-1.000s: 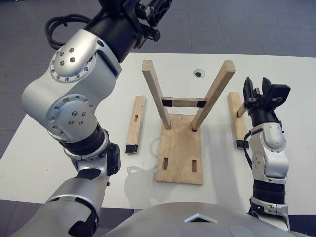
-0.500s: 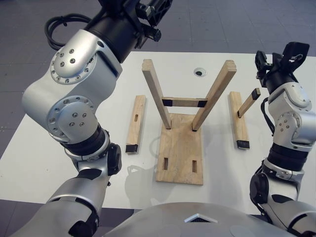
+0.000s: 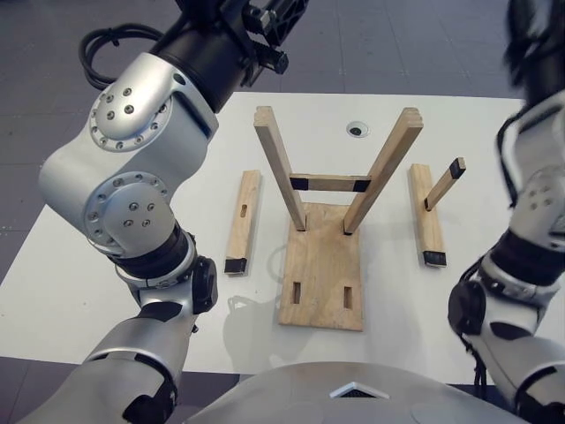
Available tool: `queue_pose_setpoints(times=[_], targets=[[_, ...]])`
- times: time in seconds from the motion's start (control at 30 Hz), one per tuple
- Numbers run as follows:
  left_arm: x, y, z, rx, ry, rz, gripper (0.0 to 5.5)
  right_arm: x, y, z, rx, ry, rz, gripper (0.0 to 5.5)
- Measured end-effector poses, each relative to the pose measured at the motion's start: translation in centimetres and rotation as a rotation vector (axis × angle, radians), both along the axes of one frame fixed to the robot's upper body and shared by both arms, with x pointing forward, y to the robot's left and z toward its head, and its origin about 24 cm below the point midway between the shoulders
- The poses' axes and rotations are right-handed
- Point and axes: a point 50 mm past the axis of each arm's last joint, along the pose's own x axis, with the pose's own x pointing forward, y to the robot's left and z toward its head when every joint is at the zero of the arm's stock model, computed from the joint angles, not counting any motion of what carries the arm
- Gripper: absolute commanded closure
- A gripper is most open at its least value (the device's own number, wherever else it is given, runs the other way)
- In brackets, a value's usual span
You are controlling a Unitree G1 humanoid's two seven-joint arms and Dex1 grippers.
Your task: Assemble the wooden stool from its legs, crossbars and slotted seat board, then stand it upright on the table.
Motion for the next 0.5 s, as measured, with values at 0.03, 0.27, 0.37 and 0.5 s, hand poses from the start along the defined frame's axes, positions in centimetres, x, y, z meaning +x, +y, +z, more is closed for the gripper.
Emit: queue_pose_setpoints(times=[0.03,0.27,0.37,0.5], targets=[[0.1,0.0,0.0,-0.002,0.005,0.002,3.04,-0.7,-0.2,-1.9,0.011,0.022,-0.004,2.98],[0.0,0.0,0.1,-0.011,0.000,0.010,3.04,-2.4,-0.4,-3.2,0.039,-0.007,-0.032,2.98],[0.0,-0.2,0.0,-0.020,0.003,0.006,3.04,-2.4,0.7,-2.4,0.091,-0.026,-0.003,2.98],[-0.1,-0.3,-0.1,-0.030,0.001,0.009,3.04,-2.6,0.9,-1.9,0.093,-0.026,0.000,2.98]])
